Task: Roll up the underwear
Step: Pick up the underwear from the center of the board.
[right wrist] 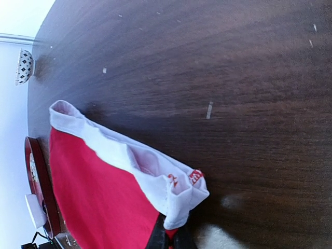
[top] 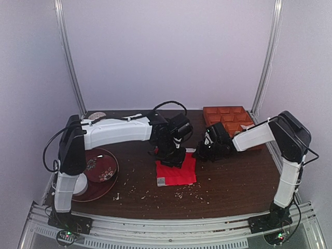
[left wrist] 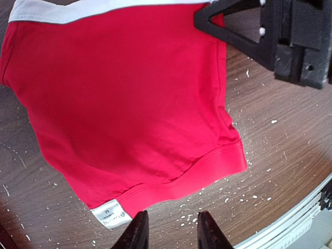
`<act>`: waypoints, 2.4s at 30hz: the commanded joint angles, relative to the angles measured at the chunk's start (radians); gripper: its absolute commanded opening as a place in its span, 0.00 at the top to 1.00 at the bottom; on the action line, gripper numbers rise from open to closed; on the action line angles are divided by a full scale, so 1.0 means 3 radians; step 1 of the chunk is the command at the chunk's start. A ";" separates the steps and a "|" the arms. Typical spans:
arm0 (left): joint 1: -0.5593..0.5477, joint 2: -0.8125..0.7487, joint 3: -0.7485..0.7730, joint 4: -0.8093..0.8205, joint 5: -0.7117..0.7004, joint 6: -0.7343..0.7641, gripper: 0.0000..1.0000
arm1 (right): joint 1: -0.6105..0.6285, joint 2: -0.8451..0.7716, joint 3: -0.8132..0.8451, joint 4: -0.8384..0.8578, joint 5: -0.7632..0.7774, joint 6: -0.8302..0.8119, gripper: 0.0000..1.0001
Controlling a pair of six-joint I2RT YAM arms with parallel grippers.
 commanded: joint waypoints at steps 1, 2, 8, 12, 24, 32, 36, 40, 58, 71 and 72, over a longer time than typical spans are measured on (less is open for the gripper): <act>-0.0033 0.0035 0.0050 0.0099 -0.0019 0.0013 0.68 | -0.0008 -0.0201 0.0178 -0.0248 0.0035 -0.0077 1.00; -0.0039 0.0035 0.0045 0.0120 -0.0016 0.0021 0.68 | 0.0003 -0.0212 0.0204 -0.0272 0.0027 -0.0082 1.00; -0.0086 0.0095 0.0109 0.0172 -0.0060 0.0062 0.67 | 0.0027 -0.0183 0.0308 -0.0354 0.0010 -0.0078 1.00; -0.0111 0.0169 0.0141 0.0169 -0.0187 -0.0035 0.67 | 0.0055 -0.0166 0.0340 -0.0390 0.0001 -0.0083 1.00; -0.0251 0.0269 0.0113 0.0456 -0.0350 -0.0457 0.64 | 0.0070 -0.0134 0.0346 -0.0448 -0.0032 -0.0130 1.00; -0.0259 0.0314 -0.0193 0.0403 -0.0403 -0.0851 0.68 | 0.0069 -0.0208 0.0279 -0.0422 -0.0062 -0.0134 1.00; -0.0229 0.0281 -0.0422 0.0363 -0.0524 -0.1016 0.68 | 0.0069 -0.0247 0.0241 -0.0388 -0.0070 -0.0114 1.00; -0.0167 0.0272 -0.0550 0.0201 -0.0599 -0.1046 0.68 | 0.0087 -0.0302 0.0143 -0.0337 -0.0066 -0.0072 1.00; -0.0161 -0.0416 -0.1229 -0.0078 -0.0947 -0.0457 0.64 | 0.0691 -0.0409 -0.0066 -0.0315 0.0511 0.0409 1.00; -0.0627 -0.0279 -0.0663 -0.0180 -0.1206 -0.0160 0.52 | 0.0694 -0.0303 0.0056 -0.0354 0.0518 0.0378 1.00; -0.0668 -0.0267 -0.0650 -0.0160 -0.1222 -0.0114 0.51 | 0.0695 -0.0292 0.0057 -0.0341 0.0513 0.0375 1.00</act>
